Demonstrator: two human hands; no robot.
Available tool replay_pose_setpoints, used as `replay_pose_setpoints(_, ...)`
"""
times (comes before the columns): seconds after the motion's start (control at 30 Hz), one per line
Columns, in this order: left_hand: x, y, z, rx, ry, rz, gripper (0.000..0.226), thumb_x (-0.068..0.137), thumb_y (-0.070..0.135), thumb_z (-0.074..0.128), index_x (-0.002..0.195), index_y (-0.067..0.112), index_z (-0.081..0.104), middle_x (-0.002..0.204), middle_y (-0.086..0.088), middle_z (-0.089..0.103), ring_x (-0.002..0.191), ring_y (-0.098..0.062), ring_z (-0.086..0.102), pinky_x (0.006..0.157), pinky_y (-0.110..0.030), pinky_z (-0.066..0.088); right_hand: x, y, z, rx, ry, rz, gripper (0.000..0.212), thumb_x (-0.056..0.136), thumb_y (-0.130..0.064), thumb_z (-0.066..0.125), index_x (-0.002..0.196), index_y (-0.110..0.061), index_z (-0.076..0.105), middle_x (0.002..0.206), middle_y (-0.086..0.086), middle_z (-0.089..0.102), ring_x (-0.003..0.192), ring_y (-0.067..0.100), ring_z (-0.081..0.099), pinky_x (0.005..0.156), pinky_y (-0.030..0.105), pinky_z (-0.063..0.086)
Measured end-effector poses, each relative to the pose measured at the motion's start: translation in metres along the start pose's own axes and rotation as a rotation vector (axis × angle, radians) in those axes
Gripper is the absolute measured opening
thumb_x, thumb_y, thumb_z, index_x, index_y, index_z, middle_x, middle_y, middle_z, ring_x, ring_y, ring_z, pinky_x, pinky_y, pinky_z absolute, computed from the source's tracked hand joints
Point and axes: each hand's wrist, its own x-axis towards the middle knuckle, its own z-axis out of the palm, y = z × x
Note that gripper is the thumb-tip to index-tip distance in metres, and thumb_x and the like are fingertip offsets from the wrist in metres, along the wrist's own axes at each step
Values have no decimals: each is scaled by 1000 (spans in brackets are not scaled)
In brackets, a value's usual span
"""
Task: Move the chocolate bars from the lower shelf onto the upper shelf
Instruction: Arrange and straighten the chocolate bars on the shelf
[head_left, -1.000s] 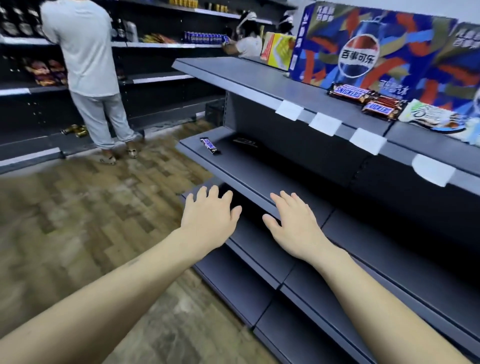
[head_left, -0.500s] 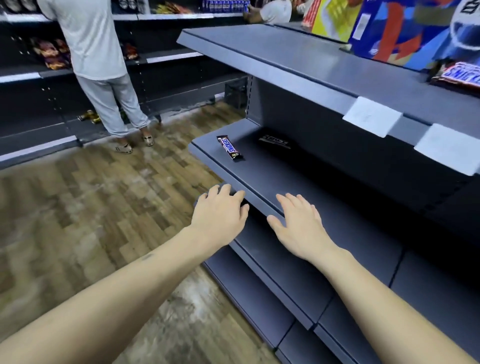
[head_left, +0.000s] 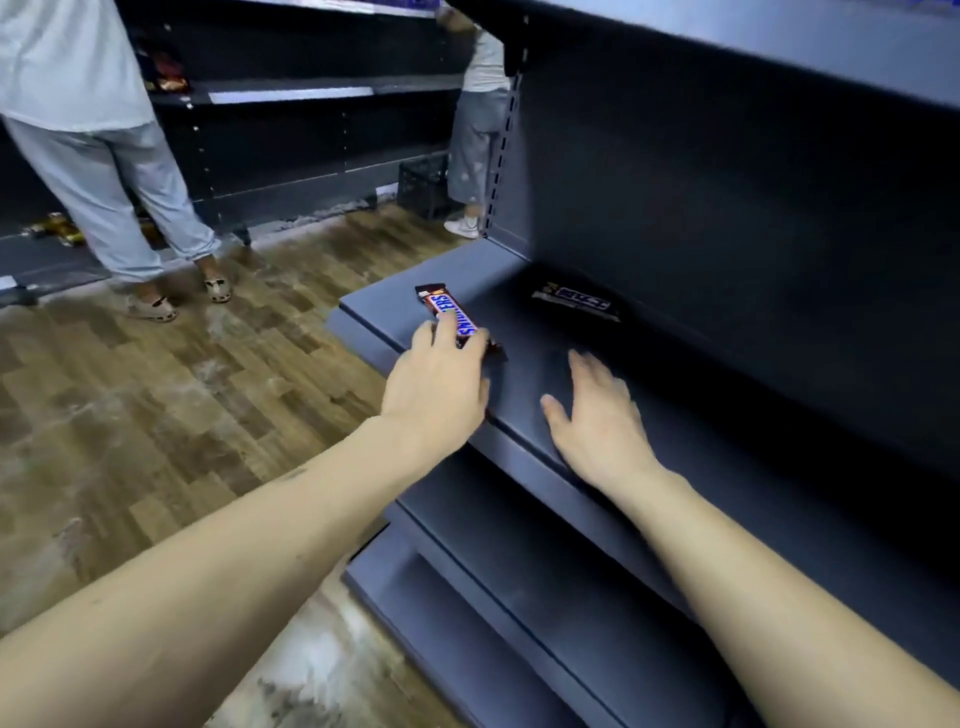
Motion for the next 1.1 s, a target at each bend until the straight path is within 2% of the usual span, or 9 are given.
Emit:
replay_pose_setpoints(0.1,26,-9,21,-42,-9,-36,51,90,26,49,139,18,38,148,-14,27,135,-41,21,100,-50,40,34,7,13,-77,85,60,63,101,-40,39,153,-9,21,159,9,23,133,35,30,109,41,29)
replay_pose_setpoints(0.33,40,6,47,55,58,-42,53,97,19,39,147,21,23,150,-15,22,133,-40,27,104,-60,28,114,13,22,-108,112,174,62,100,-33,36,156,-17,13,164,1,6,137,40,25,111,40,28)
replay_pose_setpoints(0.43,40,3,45,35,70,-25,51,98,17,38,147,22,24,144,-15,23,130,-39,28,104,-62,27,120,14,23,-120,121,216,57,99,-34,35,153,-20,24,161,0,19,134,37,27,107,39,31)
replay_pose_setpoints(0.53,32,7,41,0,103,7,57,92,9,42,145,24,27,139,-16,23,127,-38,26,104,-59,30,105,15,20,-132,272,175,48,96,-34,46,140,-17,46,146,6,41,121,38,37,100,40,36)
replay_pose_setpoints(0.6,29,9,40,-10,112,45,62,87,4,44,144,24,30,133,-17,27,126,-37,26,104,-54,32,90,14,20,-125,340,188,43,93,-33,54,133,-17,54,138,9,46,118,38,38,97,41,35)
replay_pose_setpoints(0.73,30,8,38,-23,186,137,48,86,7,53,131,24,49,120,-13,42,118,-36,36,106,-50,31,58,17,17,116,334,314,36,90,-25,60,126,-22,57,136,12,43,121,36,37,100,37,31)
replay_pose_setpoints(0.87,34,5,32,15,143,177,52,84,1,51,134,13,44,123,-11,45,117,-34,41,112,-50,23,27,24,14,312,367,240,23,92,-17,57,114,-20,60,115,6,58,107,26,51,91,32,41)
replay_pose_setpoints(1.0,36,2,27,-49,93,175,45,81,0,64,123,11,55,117,-10,50,105,-33,45,95,-41,37,3,19,9,557,421,361,22,98,-18,40,109,-27,57,88,0,63,75,14,55,70,28,44)
replay_pose_setpoints(1.1,31,0,26,-83,87,191,40,80,-1,65,116,15,58,112,-8,50,99,-30,44,85,-37,39,-6,17,4,581,473,401,24,99,-14,38,111,-23,58,84,-4,63,68,5,54,63,16,42)
